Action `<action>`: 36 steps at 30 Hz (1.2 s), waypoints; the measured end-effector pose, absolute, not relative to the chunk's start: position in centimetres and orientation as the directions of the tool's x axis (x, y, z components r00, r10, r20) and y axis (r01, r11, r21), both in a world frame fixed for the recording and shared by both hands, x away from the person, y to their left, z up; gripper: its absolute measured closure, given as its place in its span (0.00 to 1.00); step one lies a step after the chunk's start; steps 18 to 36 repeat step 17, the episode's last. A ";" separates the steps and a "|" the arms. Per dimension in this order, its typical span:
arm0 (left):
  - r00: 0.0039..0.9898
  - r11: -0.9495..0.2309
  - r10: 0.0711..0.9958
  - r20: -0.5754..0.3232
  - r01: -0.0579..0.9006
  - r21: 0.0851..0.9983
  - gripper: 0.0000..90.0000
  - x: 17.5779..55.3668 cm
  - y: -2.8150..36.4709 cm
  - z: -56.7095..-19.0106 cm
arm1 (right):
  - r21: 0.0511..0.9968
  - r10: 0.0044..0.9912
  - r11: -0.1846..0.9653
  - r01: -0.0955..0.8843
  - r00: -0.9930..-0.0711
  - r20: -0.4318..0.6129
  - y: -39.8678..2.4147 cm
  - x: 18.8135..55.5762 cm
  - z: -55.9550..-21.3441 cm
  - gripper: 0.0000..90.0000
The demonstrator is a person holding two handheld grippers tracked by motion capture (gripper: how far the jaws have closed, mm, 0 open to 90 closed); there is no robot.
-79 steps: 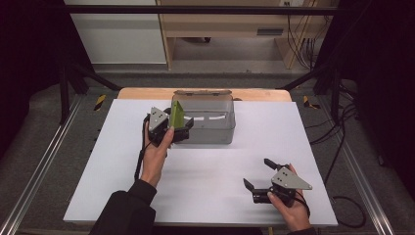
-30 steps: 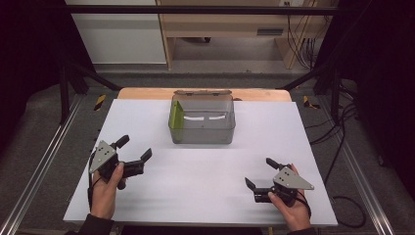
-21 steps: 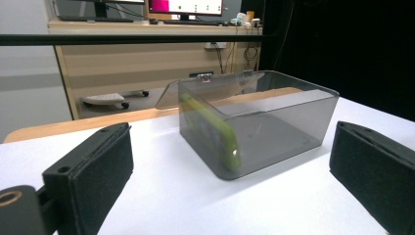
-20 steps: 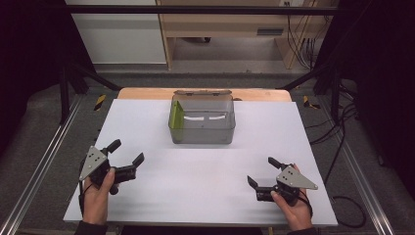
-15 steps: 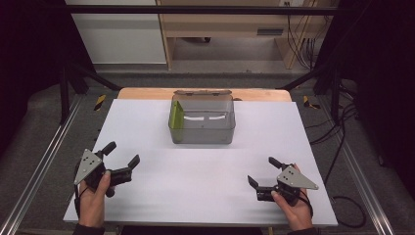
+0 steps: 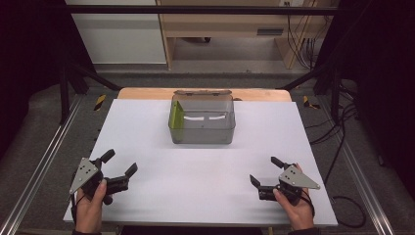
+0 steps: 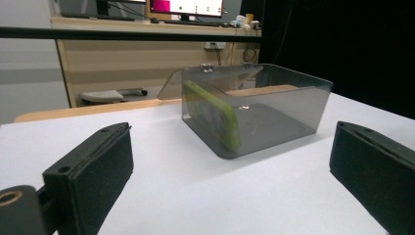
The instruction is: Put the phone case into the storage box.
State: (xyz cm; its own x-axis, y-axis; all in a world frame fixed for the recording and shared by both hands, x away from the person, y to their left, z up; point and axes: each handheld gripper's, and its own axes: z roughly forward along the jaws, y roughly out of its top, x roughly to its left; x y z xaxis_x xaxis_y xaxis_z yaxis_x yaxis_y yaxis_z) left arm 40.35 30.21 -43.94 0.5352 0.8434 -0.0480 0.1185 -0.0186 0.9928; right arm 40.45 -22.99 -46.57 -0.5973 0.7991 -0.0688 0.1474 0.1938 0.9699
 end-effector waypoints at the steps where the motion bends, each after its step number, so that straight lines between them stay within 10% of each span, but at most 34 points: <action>1: 0.539 -0.019 0.841 -0.049 0.119 0.993 0.03 40.2 30.1 -44.0 | 0.970 0.800 0.193 0.146 -0.596 -0.069 -23.1 40.5 -46.5 0.05; 36: 0.571 -0.070 0.821 0.000 0.102 0.992 0.03 40.5 28.1 -44.8 | 0.980 0.816 0.142 0.137 -0.577 -0.038 -24.6 40.8 -46.6 0.05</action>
